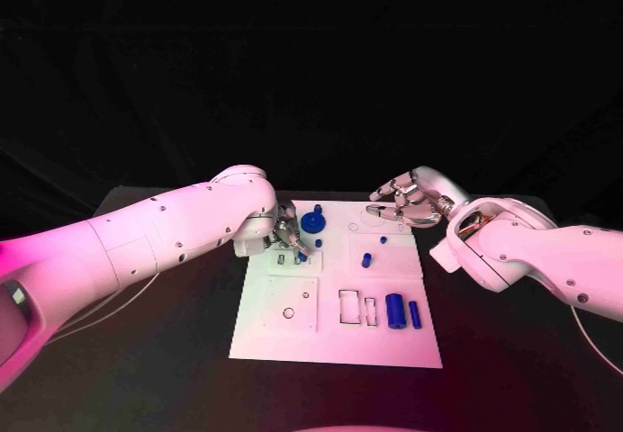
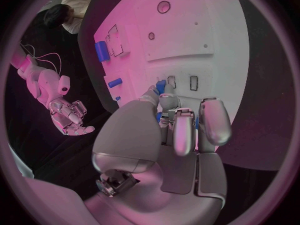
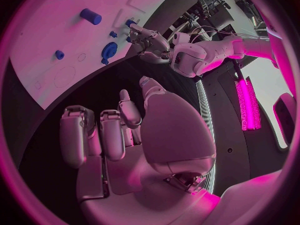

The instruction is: Assemble the parts on the task board

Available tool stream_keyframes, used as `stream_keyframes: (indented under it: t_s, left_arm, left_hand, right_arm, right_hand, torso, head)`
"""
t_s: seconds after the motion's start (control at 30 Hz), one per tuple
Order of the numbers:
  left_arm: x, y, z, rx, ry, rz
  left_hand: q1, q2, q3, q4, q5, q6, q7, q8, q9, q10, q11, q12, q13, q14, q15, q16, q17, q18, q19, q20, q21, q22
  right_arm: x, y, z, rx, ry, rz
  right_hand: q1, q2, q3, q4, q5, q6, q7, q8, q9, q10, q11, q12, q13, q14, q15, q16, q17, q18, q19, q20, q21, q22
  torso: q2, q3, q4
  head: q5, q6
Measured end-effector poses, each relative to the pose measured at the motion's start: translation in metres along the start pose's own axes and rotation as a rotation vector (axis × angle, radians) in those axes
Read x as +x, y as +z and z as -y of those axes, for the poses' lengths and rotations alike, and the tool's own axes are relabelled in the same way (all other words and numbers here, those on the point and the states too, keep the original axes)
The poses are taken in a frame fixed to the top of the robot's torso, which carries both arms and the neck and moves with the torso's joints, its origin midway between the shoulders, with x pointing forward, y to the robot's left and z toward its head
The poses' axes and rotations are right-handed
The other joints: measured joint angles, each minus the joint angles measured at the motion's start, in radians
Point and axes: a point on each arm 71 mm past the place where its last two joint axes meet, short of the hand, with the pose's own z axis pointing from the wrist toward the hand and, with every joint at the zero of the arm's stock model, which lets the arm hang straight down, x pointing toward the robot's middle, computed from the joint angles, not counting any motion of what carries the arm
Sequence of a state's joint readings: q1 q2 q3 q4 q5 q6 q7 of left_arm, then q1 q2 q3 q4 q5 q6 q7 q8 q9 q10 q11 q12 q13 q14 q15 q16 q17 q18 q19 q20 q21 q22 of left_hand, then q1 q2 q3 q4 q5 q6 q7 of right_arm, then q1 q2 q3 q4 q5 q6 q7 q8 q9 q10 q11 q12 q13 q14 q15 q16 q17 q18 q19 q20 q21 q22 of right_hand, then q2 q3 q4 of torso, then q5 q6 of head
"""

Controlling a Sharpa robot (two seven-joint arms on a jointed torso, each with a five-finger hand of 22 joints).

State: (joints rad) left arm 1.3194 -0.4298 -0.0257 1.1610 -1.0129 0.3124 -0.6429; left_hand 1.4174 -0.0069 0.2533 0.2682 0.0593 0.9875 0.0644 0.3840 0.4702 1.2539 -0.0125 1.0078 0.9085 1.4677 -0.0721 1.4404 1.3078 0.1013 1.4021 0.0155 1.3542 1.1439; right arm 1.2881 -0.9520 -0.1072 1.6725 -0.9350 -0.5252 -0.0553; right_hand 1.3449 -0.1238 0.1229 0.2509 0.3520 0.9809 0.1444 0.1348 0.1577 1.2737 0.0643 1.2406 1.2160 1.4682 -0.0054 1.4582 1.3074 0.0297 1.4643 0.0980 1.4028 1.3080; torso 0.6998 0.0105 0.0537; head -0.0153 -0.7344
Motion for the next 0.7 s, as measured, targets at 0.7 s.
stream_keyframes:
  t_s: [0.7]
  left_arm:
    - [0.000,-0.006,-0.020,0.018,-0.138,-0.012]
  left_hand:
    - [-0.153,-0.125,0.303,-0.088,-0.006,0.002,-0.002,0.018,0.049,0.023,-0.005,-0.003,0.006,0.001,-0.001,0.000,0.000,0.000,-0.005,0.002,0.004,0.003]
  right_arm:
    - [0.000,0.000,0.002,0.006,0.000,-0.002]
  right_hand:
    - [0.000,0.000,0.000,0.000,0.004,0.000,0.000,0.000,0.000,0.000,0.000,0.000,0.000,0.000,0.000,0.000,0.000,0.000,0.000,0.000,0.000,0.000]
  torso:
    - [0.000,-0.0005,0.0018]
  head:
    - [0.005,-0.003]
